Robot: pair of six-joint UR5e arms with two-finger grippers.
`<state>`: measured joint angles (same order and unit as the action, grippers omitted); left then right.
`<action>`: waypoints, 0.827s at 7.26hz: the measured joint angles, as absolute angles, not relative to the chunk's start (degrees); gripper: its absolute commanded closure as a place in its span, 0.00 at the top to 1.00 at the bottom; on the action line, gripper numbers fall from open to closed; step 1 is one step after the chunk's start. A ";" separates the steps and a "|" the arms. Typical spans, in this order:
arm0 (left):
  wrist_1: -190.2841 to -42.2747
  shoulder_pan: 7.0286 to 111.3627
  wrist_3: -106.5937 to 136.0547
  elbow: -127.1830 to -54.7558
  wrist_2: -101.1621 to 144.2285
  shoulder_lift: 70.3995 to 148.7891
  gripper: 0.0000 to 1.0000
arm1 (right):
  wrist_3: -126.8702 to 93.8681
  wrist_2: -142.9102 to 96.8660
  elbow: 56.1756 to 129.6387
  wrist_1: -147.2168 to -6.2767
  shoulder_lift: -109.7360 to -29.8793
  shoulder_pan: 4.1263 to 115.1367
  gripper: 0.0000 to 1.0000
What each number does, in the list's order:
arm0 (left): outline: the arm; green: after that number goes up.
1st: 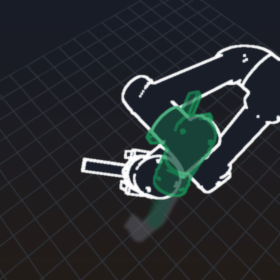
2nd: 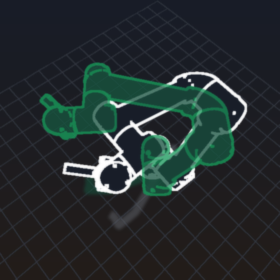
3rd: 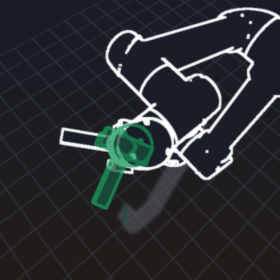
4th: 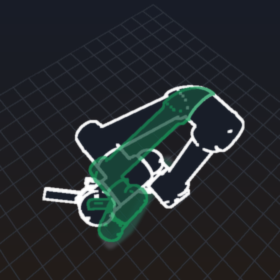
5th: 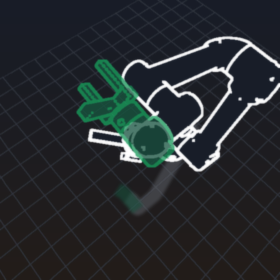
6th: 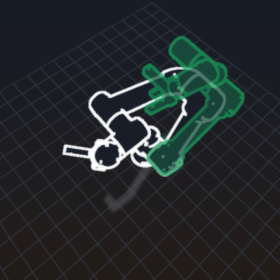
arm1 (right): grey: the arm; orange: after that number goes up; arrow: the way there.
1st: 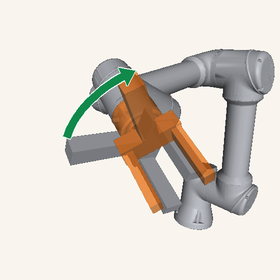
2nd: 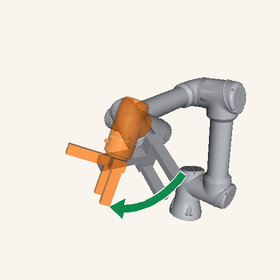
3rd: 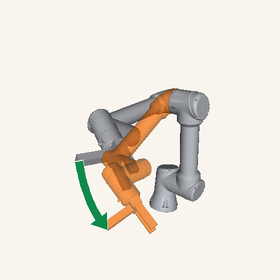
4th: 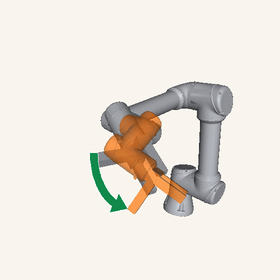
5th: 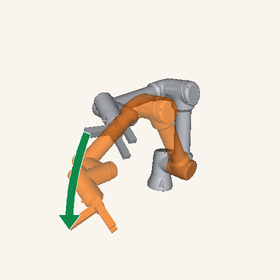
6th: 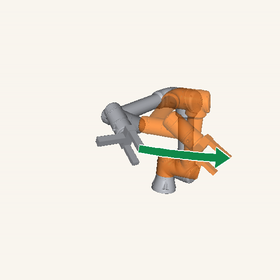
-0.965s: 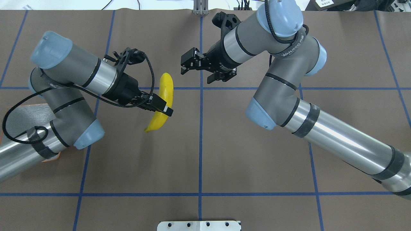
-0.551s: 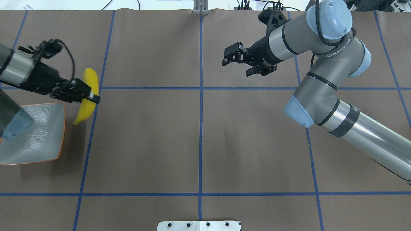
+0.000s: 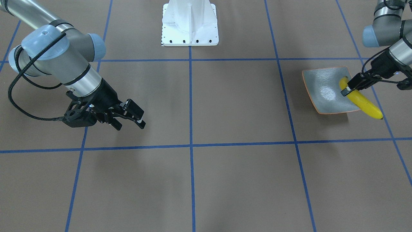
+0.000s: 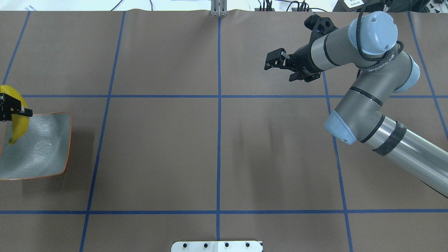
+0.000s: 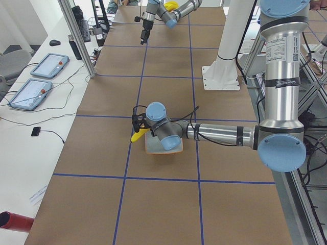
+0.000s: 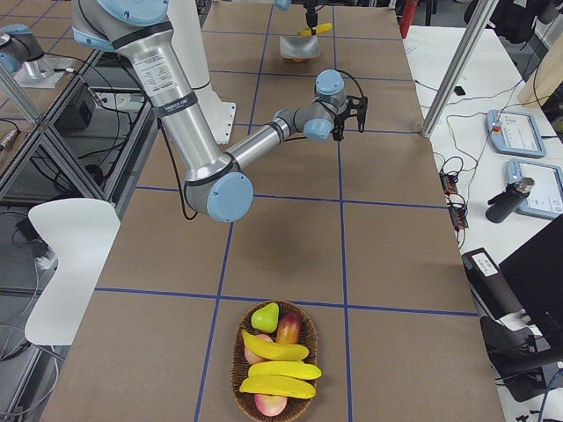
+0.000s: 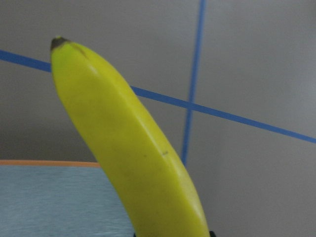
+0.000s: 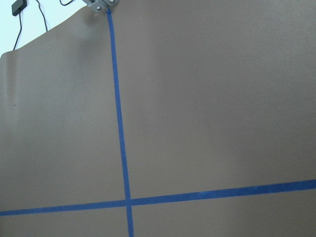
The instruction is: Transfer all bananas from basket to plate
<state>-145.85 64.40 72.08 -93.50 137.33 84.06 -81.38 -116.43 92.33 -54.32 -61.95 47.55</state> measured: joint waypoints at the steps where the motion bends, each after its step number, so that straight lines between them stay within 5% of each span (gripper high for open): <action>1: -145.81 62.54 72.03 -93.47 136.20 82.84 0.00 | -81.60 -115.96 92.27 -54.37 -62.24 47.43 1.00; 4: -143.42 55.89 69.61 -93.45 135.37 81.47 0.00 | -81.90 -115.54 91.91 -54.33 -62.46 46.96 1.00; 5: -142.62 55.69 67.54 -93.54 135.40 80.78 0.97 | -81.91 -115.51 91.88 -54.32 -62.48 46.86 1.00; 6: -141.92 55.93 66.44 -93.81 135.42 80.48 1.00 | -81.93 -115.49 91.87 -54.32 -62.48 46.78 1.00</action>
<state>-141.92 55.93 66.44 -93.81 135.42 80.48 -81.93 -115.49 91.87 -54.32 -62.48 46.78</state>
